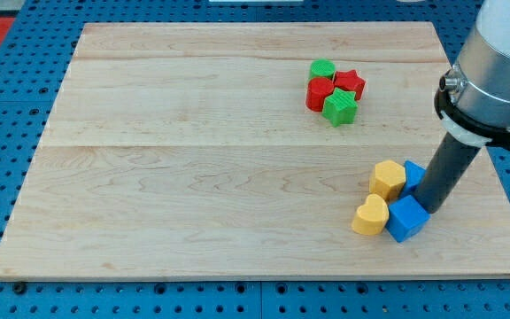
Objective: Separate the yellow blocks
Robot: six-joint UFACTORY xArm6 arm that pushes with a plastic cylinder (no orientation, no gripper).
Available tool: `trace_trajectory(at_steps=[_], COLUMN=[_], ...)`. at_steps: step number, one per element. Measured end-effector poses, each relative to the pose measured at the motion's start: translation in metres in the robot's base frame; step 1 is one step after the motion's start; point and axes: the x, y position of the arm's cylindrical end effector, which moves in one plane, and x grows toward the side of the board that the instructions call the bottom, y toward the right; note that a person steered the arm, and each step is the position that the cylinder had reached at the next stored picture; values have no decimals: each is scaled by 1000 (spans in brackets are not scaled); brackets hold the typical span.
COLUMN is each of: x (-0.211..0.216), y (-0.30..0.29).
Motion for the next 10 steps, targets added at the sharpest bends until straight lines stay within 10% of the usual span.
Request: trace_trajectory(at_steps=[2, 4, 10], x=[31, 82, 58], y=[101, 72, -75])
